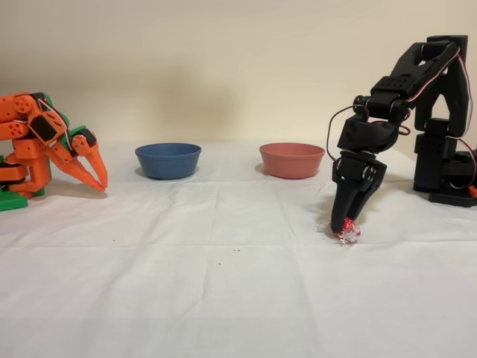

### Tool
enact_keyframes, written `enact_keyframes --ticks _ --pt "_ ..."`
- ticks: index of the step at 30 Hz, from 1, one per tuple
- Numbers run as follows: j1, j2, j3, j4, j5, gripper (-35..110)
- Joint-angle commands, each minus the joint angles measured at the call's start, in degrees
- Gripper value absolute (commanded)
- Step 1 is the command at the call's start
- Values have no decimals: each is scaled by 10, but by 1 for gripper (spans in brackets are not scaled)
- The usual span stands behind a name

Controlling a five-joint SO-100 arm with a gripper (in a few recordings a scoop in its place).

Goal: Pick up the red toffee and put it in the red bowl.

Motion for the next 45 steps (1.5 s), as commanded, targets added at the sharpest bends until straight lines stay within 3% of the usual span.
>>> enact_keyframes --ticks 1,20,45 --pt "-11 35 3 2 -9 9" --pt "3 171 -41 112 -3 8" --pt "176 272 -187 256 -35 8"
